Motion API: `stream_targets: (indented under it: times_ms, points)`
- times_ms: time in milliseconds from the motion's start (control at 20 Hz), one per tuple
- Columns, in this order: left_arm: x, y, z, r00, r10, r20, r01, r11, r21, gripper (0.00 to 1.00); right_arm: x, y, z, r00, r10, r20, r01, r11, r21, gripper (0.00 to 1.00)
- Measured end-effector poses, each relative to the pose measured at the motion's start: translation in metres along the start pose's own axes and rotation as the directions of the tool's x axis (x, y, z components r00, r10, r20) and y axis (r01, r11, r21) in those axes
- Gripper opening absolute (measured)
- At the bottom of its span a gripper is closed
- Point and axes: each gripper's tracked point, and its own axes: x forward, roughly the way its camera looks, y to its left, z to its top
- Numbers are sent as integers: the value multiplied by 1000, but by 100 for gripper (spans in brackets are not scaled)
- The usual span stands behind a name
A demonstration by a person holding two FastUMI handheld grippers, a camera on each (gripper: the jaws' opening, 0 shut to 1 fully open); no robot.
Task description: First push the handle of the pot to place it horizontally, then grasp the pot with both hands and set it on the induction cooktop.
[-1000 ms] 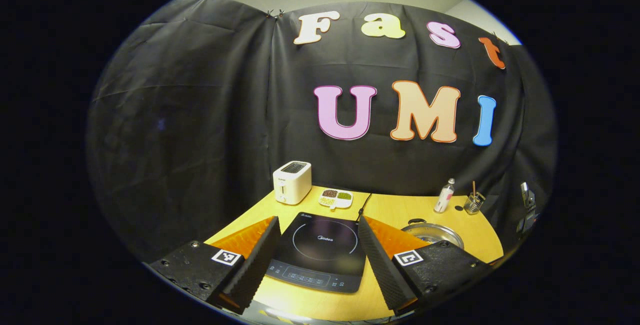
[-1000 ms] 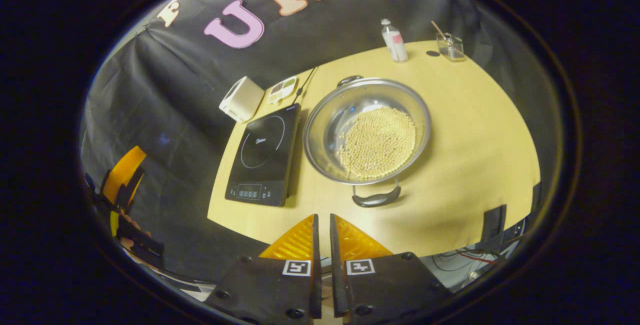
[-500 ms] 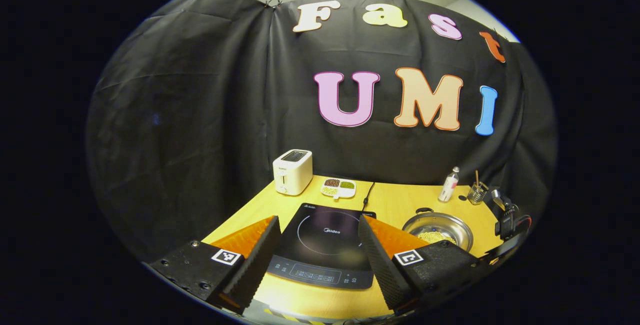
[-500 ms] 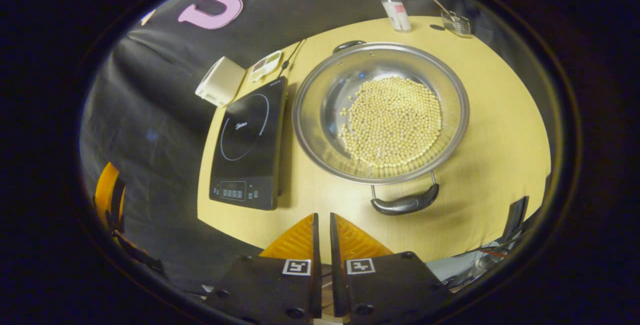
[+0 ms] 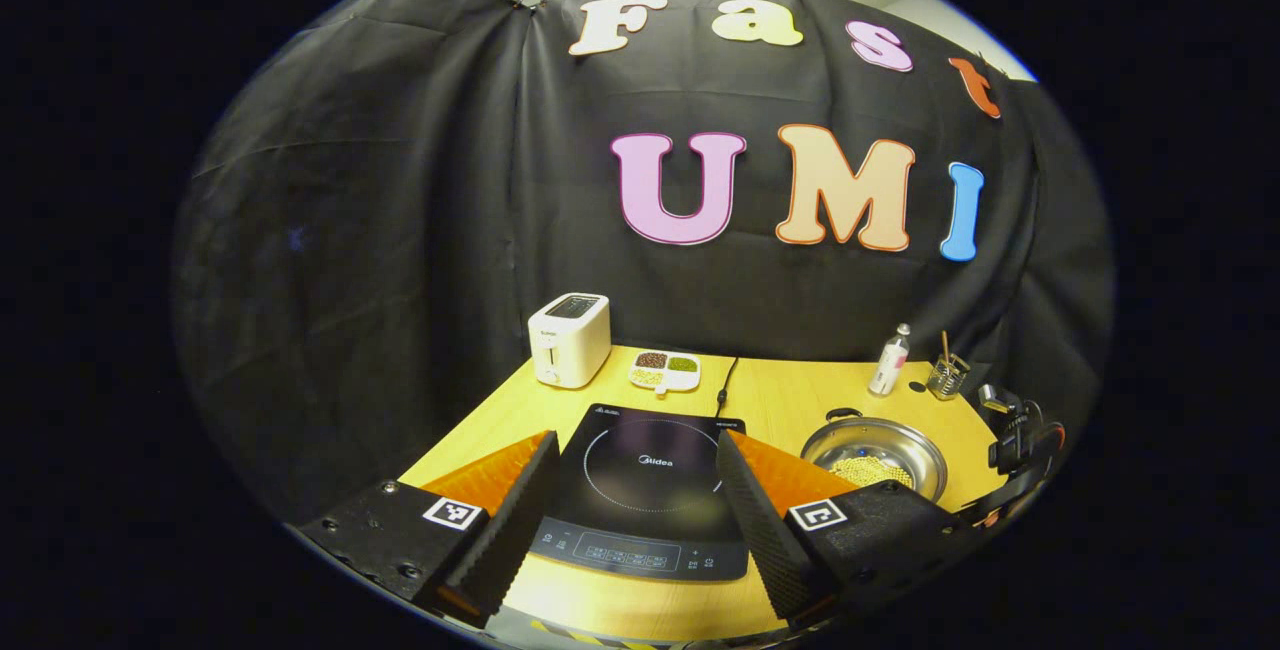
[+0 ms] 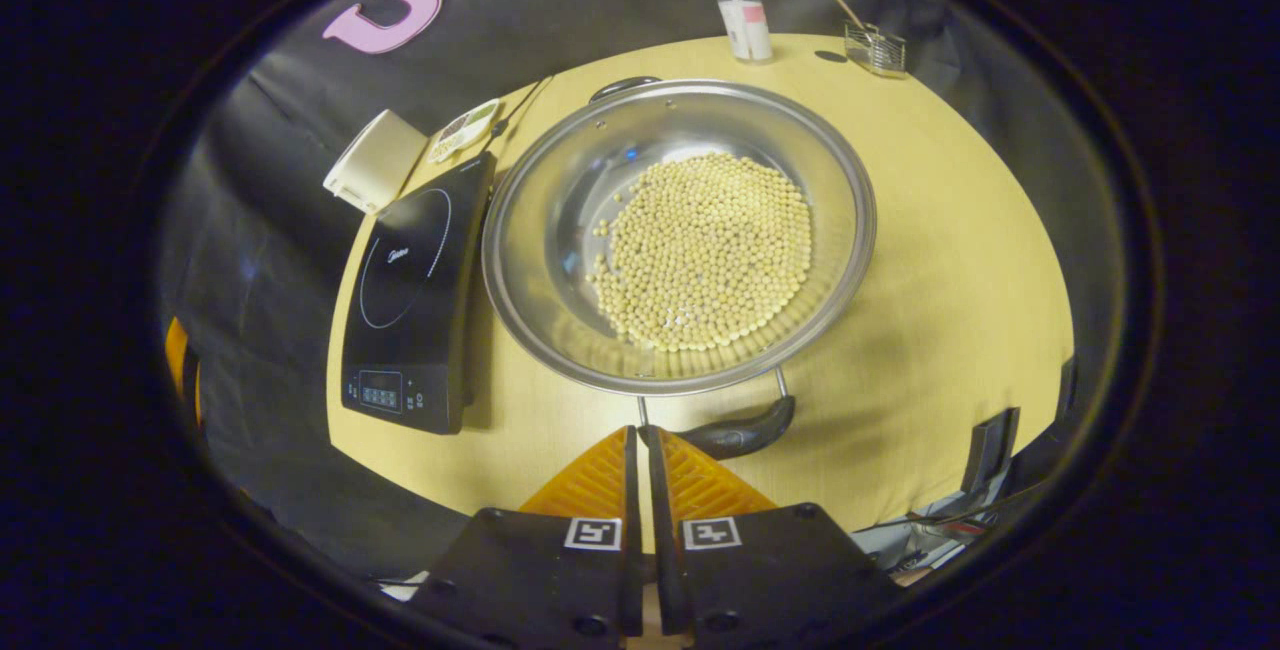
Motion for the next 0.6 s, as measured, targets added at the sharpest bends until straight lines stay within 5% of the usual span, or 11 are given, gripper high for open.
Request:
stream_targets:
  times_ms: [50,100,600]
  points:
    - [3,-3,-2,1000,-6,-5,6,1000,2,96,-1,-3,2,1000,-4,4,4,1000,4,0]
    - [5,-5,-3,1000,-12,-12,12,1000,-1,96,-1,-6,5,1000,-6,9,6,1000,10,8]
    - [22,-44,7,998,-66,-9,66,996,54,96,-9,-59,34,999,-40,2,40,997,71,8]
